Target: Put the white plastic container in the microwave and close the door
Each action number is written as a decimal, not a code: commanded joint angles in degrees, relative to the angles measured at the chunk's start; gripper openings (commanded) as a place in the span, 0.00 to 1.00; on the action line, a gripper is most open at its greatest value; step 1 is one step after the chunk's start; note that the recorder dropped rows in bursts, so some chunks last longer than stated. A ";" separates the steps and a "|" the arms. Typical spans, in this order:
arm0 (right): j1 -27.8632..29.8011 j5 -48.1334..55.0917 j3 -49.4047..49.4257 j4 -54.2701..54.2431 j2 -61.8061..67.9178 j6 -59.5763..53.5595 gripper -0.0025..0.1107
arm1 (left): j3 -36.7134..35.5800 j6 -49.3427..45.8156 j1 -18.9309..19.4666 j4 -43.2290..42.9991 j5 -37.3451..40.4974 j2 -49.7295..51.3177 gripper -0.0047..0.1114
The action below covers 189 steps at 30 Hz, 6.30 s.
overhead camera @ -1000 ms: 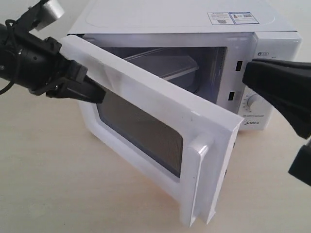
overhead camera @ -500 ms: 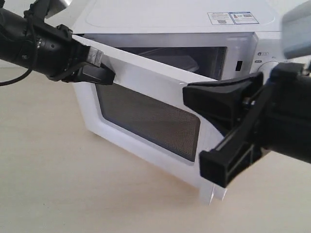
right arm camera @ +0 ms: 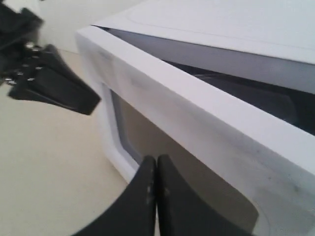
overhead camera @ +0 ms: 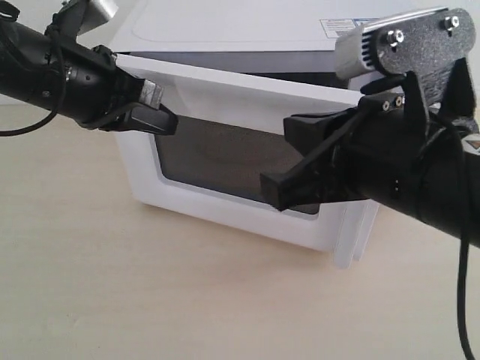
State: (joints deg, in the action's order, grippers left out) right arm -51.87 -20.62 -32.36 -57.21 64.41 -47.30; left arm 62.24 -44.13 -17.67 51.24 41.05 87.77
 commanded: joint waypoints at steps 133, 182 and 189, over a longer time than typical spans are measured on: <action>46.14 20.29 6.52 0.82 -42.75 -3.06 0.02 | -34.17 12.41 -0.19 -20.37 -18.55 -56.42 0.08; 52.49 36.80 9.06 59.48 -52.99 46.24 0.02 | -34.17 12.41 -0.19 -20.37 -18.55 -56.42 0.08; 52.49 36.57 22.59 59.48 -64.36 45.79 0.02 | -34.17 12.41 -0.19 -20.37 -18.55 -56.42 0.08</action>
State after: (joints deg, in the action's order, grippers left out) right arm 0.44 15.64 -14.30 2.43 3.89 -0.81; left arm 28.39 -32.15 -17.67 31.20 22.35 31.68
